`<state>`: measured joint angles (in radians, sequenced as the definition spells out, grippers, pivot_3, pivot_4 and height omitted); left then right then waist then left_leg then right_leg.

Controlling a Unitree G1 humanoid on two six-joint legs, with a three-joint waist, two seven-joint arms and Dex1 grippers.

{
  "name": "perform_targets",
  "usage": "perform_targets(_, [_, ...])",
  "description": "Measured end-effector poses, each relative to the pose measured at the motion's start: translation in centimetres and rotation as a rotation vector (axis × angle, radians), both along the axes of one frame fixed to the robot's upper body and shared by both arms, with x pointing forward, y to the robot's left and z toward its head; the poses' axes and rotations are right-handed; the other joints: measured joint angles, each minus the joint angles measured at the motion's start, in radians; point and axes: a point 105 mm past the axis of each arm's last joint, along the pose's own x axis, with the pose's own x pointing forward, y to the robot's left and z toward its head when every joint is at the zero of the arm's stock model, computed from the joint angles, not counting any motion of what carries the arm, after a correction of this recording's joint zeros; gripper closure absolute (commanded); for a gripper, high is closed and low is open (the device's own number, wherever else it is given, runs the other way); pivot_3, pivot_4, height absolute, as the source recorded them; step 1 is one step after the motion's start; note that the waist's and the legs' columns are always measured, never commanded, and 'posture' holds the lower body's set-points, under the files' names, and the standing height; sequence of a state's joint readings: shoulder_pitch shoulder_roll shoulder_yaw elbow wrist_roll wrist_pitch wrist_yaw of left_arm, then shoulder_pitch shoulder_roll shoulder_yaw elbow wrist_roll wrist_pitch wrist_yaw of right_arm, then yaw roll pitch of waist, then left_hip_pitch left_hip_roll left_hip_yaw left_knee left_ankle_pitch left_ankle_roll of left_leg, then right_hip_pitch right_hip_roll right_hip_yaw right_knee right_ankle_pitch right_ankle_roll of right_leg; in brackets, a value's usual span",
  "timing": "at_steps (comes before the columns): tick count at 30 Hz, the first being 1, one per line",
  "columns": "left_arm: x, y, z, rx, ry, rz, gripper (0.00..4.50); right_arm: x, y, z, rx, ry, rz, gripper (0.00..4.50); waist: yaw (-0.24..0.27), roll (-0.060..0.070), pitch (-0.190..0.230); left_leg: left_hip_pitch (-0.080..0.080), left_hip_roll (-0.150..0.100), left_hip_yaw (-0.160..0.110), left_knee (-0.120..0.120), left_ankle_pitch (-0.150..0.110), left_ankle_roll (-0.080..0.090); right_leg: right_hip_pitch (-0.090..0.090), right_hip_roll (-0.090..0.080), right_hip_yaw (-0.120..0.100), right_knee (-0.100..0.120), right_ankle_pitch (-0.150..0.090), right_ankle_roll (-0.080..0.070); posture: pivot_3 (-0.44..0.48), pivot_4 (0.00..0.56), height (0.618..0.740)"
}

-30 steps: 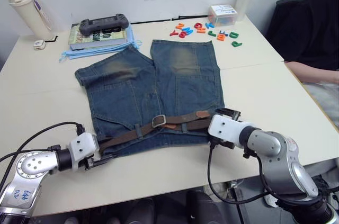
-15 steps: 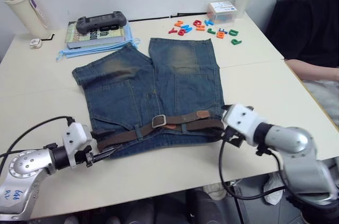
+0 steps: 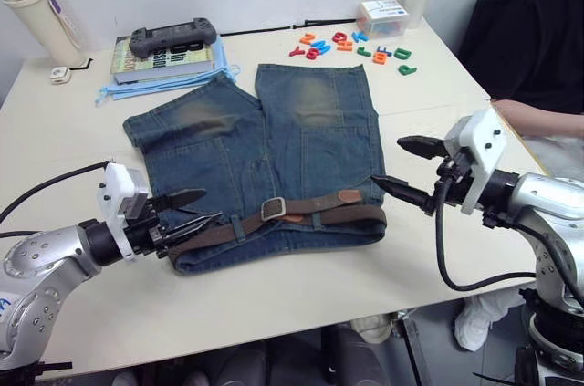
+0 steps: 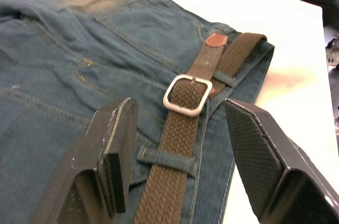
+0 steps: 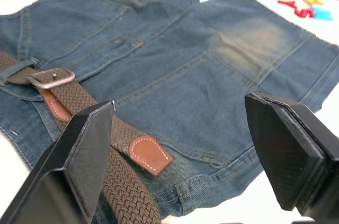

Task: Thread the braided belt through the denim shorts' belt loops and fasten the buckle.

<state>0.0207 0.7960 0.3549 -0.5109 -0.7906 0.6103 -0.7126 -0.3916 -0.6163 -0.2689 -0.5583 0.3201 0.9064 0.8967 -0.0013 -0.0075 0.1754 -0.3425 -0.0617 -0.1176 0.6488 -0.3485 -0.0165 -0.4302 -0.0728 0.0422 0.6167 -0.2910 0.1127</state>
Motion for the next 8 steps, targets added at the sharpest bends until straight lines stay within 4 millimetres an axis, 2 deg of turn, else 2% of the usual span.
perform_targets(8, [0.16, -0.52, 0.04, -0.002, -0.011, -0.019, 1.58, 0.10, -0.22, 0.73, 0.000, -0.021, -0.007, 0.29, 0.001, 0.000, 0.000, -0.003, 0.000, 0.001, 0.001, 0.000, 0.000, -0.003, 0.000, 0.000, 0.000, 0.000, 0.000, 0.000, 0.150, 0.738])
